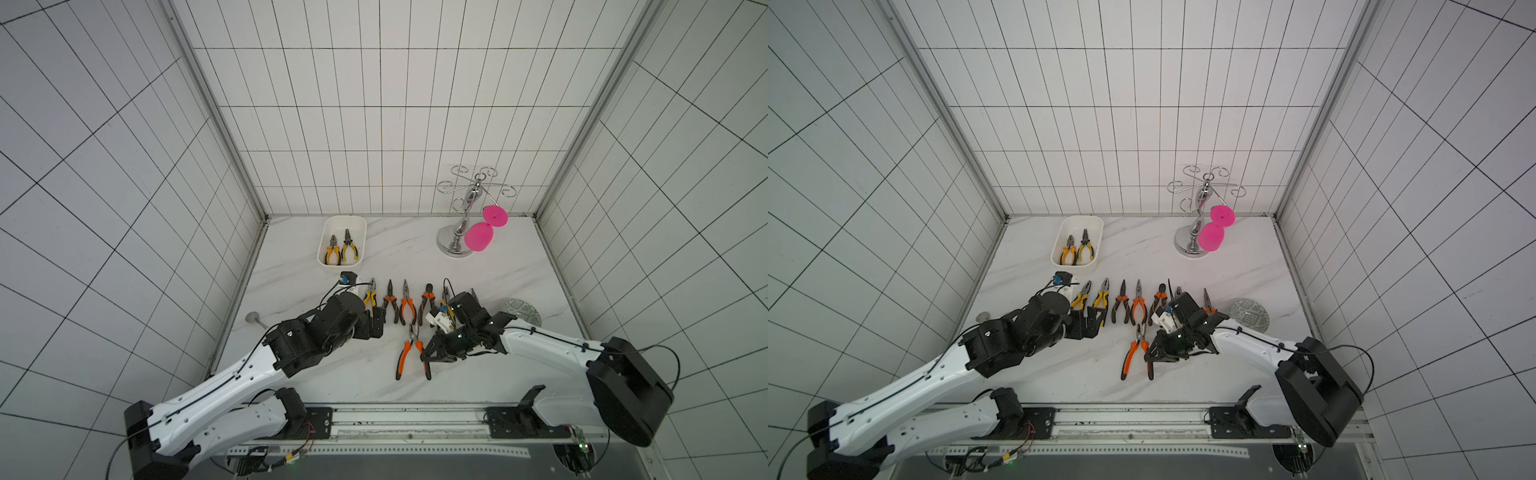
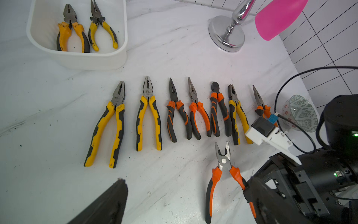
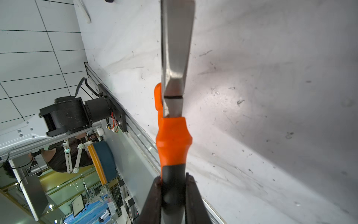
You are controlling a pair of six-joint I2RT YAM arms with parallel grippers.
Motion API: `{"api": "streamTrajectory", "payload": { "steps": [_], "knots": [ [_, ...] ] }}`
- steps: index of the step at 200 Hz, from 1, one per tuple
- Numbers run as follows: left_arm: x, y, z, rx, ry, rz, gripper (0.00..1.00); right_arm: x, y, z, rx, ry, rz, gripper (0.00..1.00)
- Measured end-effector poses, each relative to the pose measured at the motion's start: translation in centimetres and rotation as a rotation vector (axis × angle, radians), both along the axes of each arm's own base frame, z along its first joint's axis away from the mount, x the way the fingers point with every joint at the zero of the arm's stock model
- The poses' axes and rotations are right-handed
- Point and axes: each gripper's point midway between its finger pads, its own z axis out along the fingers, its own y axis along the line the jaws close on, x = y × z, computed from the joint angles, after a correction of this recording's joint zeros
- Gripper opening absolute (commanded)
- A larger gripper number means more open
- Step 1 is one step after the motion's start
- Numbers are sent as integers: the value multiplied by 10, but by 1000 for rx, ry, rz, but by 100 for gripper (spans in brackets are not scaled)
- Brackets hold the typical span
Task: Take the pliers out of the storage box
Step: Place the pliers at the center of the board.
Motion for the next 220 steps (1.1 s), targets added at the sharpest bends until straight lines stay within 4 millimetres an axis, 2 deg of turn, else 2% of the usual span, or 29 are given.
{"api": "streamTrajectory", "payload": {
  "steps": [17,31,61,75,86,103,117,144,174,220],
  "knots": [
    [2,0,-4,20,3,1,99,-1,2,-9,-12,31,0,0],
    [2,0,-6,33,7,2,99,-1,3,-15,-26,51,-4,8],
    [3,1,-6,33,5,9,99,-1,2,-27,-66,84,-4,35],
    [3,2,-5,26,2,18,99,-4,-6,-39,-130,106,-10,46],
    [3,3,-3,20,-4,25,99,-8,-9,-39,-143,128,-2,54],
    [4,6,1,11,-13,37,99,-3,-10,-33,-158,96,-2,64],
    [5,8,2,8,-20,50,99,0,-16,-28,-181,52,-10,77],
    [7,12,4,7,-29,84,99,5,-26,-8,-185,-58,-25,89],
    [19,23,2,25,-17,146,99,17,-35,22,-147,-233,-50,92],
    [64,57,4,40,28,286,99,45,-45,64,-117,-503,-106,92]
  ]
}}
